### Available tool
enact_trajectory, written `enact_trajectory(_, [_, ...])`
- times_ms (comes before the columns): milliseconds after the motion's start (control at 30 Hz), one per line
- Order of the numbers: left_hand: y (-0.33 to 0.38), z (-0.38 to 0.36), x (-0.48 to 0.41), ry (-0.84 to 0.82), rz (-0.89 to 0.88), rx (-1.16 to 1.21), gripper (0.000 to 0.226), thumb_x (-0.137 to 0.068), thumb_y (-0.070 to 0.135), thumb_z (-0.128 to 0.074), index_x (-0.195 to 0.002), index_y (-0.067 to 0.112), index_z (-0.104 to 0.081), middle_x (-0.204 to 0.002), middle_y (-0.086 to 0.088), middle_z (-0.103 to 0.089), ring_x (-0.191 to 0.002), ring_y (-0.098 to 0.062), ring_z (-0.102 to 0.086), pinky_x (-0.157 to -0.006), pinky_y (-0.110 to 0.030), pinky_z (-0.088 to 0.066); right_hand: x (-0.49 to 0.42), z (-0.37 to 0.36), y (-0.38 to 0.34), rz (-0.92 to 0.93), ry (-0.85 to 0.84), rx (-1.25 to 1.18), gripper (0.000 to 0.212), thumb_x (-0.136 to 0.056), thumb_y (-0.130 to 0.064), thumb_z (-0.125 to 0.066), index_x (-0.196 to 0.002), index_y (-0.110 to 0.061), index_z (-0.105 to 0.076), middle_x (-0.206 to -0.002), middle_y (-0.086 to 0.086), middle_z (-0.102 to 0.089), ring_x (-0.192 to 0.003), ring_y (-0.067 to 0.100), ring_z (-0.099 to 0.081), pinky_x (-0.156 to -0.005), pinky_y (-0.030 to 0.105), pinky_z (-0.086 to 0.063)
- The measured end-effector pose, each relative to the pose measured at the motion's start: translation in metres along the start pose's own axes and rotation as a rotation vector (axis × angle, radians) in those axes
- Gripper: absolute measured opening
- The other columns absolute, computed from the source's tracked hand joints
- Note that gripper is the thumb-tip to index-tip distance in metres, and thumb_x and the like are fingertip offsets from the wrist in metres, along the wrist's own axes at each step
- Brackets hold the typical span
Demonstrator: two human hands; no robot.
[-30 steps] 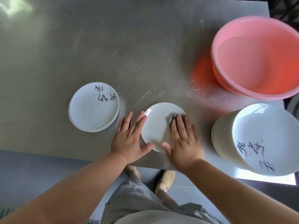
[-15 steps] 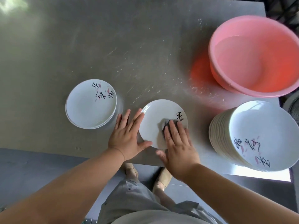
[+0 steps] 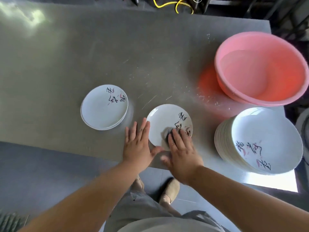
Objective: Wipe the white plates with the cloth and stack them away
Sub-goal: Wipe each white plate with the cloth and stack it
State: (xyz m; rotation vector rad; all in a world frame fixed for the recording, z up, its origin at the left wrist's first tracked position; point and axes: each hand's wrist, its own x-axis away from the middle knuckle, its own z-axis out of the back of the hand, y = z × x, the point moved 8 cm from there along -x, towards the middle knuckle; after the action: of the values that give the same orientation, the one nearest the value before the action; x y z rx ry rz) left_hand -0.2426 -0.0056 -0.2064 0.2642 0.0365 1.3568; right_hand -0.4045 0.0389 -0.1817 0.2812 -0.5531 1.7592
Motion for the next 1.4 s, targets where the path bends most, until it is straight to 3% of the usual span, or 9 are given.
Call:
enact_trajectory(100, [0.008,-0.001,0.020,0.047,0.149,0.084,0.105,-0.090,0.089,-0.028,-0.166,0.016,-0.021,-0.176,0.002,-0.012,-0.158,-0.034,-0.022,-0.128,-0.059,-0.012,0.006,-0.007,-0.011,0.158,-0.083,0.037,0.114,-0.080,-0.088,0.019,-0.166,-0.015,0.005,-0.173,0.002,0.020,-0.156,0.025,0.030,-0.121,0.042,0.024])
enact_trajectory(200, [0.016,0.001,0.034,0.091,0.221,0.094,0.105,-0.084,0.085,-0.056,-0.157,0.012,-0.039,-0.174,-0.012,-0.017,-0.155,-0.039,-0.029,-0.127,-0.057,-0.012,-0.013,0.015,0.031,0.109,-0.005,0.071,0.093,-0.093,-0.078,-0.001,-0.167,-0.021,-0.003,-0.174,-0.004,0.016,-0.158,0.023,0.024,-0.119,0.042,0.025])
enact_trajectory(400, [0.029,0.023,0.030,0.135,0.010,0.012,0.052,-0.087,0.062,-0.069,-0.105,0.014,-0.063,-0.167,-0.012,-0.036,-0.154,-0.038,-0.032,-0.127,-0.058,-0.018,-0.016,0.014,0.051,-0.021,0.031,-0.004,0.093,-0.096,-0.074,-0.016,-0.167,-0.016,0.002,-0.172,-0.001,0.025,-0.154,0.028,0.034,-0.128,0.048,0.012])
enact_trajectory(567, [0.026,0.033,0.007,0.023,-0.136,-0.034,0.048,-0.082,0.055,-0.080,-0.098,0.012,-0.067,-0.156,-0.007,-0.054,-0.151,-0.030,-0.042,-0.125,-0.056,-0.029,0.009,-0.013,0.020,0.154,-0.018,0.076,0.101,-0.086,-0.081,0.003,-0.167,-0.020,0.007,-0.172,-0.002,0.025,-0.145,0.020,0.048,-0.119,0.041,0.023])
enact_trajectory(700, [0.029,0.039,0.004,0.069,-0.208,-0.077,0.056,-0.077,0.063,-0.076,-0.091,0.010,-0.067,-0.128,-0.013,-0.068,-0.133,-0.040,-0.060,-0.115,-0.061,-0.042,-0.010,0.017,0.050,0.072,0.077,0.067,0.088,-0.097,-0.073,-0.018,-0.168,-0.021,-0.007,-0.174,-0.004,0.014,-0.155,0.021,0.032,-0.125,0.044,0.018])
enact_trajectory(800, [0.032,0.041,0.004,0.069,-0.139,-0.107,0.070,-0.079,0.079,-0.056,-0.100,0.013,-0.067,-0.116,-0.008,-0.065,-0.125,-0.037,-0.059,-0.120,-0.060,-0.034,-0.017,0.028,0.058,-0.029,0.089,-0.026,0.084,-0.102,-0.067,-0.028,-0.167,-0.018,-0.010,-0.174,-0.005,0.014,-0.158,0.026,0.023,-0.129,0.046,0.009])
enact_trajectory(967, [0.049,0.028,0.018,-0.029,-0.038,-0.185,0.091,-0.083,0.086,-0.042,-0.149,0.026,-0.052,-0.119,-0.013,-0.054,-0.124,-0.040,-0.048,-0.126,-0.061,-0.018,0.015,-0.007,0.020,0.069,-0.012,-0.067,0.103,-0.084,-0.083,0.007,-0.167,-0.021,0.004,-0.171,-0.005,0.027,-0.152,0.025,0.038,-0.127,0.041,0.007])
enact_trajectory(1200, [0.016,0.036,0.014,-0.157,-0.201,-0.191,0.077,-0.089,0.079,-0.044,-0.156,0.040,-0.044,-0.173,-0.002,-0.022,-0.162,-0.027,-0.007,-0.127,-0.052,0.013,-0.003,0.023,0.047,0.058,0.060,-0.011,0.084,-0.100,-0.073,-0.024,-0.168,-0.025,-0.011,-0.174,-0.007,0.014,-0.158,0.021,0.024,-0.130,0.039,0.005])
enact_trajectory(1400, [0.024,0.037,0.014,-0.112,-0.244,-0.139,0.072,-0.075,0.060,-0.085,-0.137,0.027,-0.069,-0.150,-0.010,-0.059,-0.140,-0.036,-0.055,-0.123,-0.053,-0.014,0.011,-0.004,0.023,0.057,0.003,0.050,0.096,-0.095,-0.077,-0.014,-0.167,-0.016,0.005,-0.173,0.001,0.020,-0.153,0.028,0.037,-0.128,0.044,0.007])
